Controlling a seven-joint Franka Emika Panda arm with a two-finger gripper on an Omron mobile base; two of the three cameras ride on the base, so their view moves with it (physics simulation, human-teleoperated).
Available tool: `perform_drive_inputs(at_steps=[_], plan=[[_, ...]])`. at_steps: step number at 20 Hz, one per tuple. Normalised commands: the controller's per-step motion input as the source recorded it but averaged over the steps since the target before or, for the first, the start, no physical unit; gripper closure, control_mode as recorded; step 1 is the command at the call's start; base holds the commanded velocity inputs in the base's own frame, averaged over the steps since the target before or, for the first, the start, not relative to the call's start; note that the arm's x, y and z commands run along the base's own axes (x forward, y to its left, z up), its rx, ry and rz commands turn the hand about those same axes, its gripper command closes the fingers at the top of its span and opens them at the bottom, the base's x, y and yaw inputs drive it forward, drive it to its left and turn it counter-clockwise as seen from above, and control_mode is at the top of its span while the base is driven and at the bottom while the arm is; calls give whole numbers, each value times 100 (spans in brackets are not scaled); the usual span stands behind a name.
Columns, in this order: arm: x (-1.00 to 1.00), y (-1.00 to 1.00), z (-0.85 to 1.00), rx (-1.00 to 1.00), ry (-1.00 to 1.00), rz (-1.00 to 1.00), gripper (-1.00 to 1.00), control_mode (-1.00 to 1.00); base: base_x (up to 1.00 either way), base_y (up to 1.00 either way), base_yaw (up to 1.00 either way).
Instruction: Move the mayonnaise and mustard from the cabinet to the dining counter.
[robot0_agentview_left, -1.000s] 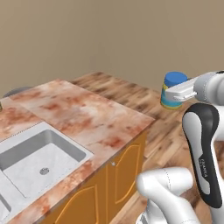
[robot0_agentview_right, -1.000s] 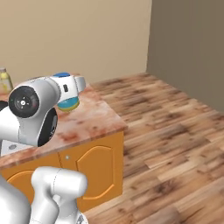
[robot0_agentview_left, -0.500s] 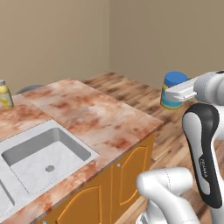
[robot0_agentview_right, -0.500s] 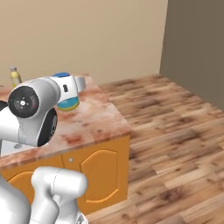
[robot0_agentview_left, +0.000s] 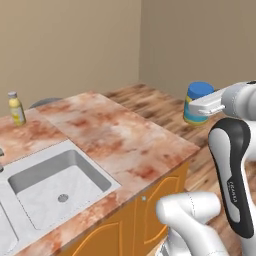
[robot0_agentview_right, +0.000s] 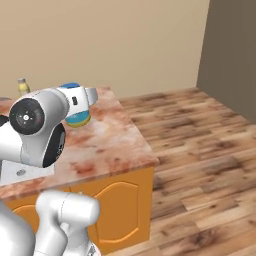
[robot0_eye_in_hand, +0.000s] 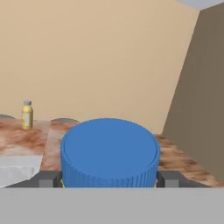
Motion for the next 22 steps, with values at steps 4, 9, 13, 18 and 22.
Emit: perform_drive_inputs(at_steps=[4,9,13,18,22], plan=[[0,0,0,0,0,0,100,100,59,-2,12],[0,0,0,0,0,0,100,100,44,0,9],[0,0,0,0,0,0,100,100,46,0,2],[0,0,0,0,0,0,100,100,31,0,1],[32,0,-6,0,2,0,100,-100,9,0,0]])
